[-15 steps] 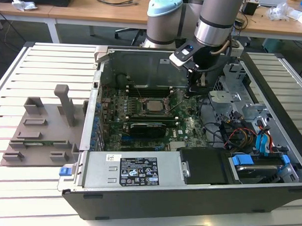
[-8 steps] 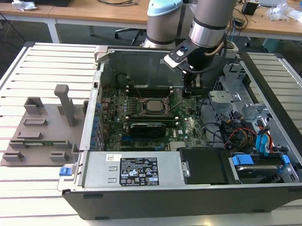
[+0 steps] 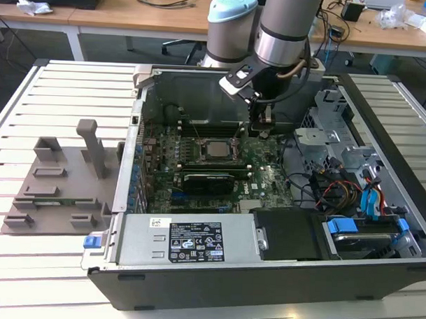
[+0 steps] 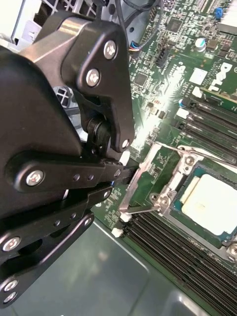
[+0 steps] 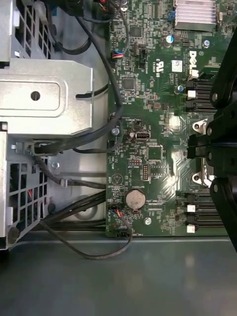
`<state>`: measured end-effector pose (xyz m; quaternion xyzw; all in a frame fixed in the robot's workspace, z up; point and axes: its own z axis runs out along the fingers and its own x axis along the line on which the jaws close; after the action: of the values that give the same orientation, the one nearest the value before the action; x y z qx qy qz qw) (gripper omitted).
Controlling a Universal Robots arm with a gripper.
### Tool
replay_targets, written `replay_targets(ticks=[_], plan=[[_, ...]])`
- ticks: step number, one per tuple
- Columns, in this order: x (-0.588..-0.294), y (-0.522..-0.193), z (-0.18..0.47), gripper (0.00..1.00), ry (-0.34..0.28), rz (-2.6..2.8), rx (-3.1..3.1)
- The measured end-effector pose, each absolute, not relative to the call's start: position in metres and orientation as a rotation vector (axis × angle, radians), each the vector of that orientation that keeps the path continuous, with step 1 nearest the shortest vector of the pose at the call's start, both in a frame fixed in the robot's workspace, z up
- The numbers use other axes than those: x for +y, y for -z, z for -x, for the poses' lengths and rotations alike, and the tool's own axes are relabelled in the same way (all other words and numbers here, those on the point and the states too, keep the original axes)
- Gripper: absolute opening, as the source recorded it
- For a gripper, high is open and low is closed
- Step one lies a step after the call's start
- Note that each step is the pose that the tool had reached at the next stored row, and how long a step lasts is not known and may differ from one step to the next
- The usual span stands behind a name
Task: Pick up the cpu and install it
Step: 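Close the cpu cover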
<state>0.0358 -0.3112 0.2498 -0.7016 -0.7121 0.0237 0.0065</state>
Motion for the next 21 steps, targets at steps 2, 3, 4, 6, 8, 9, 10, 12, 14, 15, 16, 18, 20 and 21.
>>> replay_targets(ticks=[2, 3, 4, 6, 8, 9, 10, 12, 14, 15, 16, 18, 20, 21], plan=[[-0.311, -0.25, -0.034, 0.11, -0.074, 2.195, -2.228], [-0.311, -0.25, -0.032, 0.11, -0.074, 2.195, -2.228], [-0.311, -0.25, -0.03, 0.11, -0.074, 2.195, -2.228], [-0.311, -0.25, -0.028, 0.11, -0.074, 2.195, -2.228], [-0.311, -0.249, -0.026, 0.11, -0.074, 2.195, -2.228], [-0.311, -0.249, -0.025, 0.11, -0.074, 2.195, -2.228], [-0.311, -0.249, -0.024, 0.11, -0.074, 2.195, -2.228], [-0.311, -0.249, -0.022, 0.11, -0.074, 2.195, -2.228], [-0.311, -0.249, -0.02, 0.11, -0.074, 2.195, -2.228], [-0.311, -0.249, -0.019, 0.11, -0.074, 2.195, -2.228], [-0.311, -0.249, -0.018, 0.11, -0.074, 2.195, -2.228], [-0.311, -0.249, -0.017, 0.11, -0.074, 2.195, -2.228], [-0.311, -0.249, -0.016, 0.11, -0.074, 2.195, -2.228], [-0.311, -0.249, -0.016, 0.11, -0.074, 2.195, -2.228]])
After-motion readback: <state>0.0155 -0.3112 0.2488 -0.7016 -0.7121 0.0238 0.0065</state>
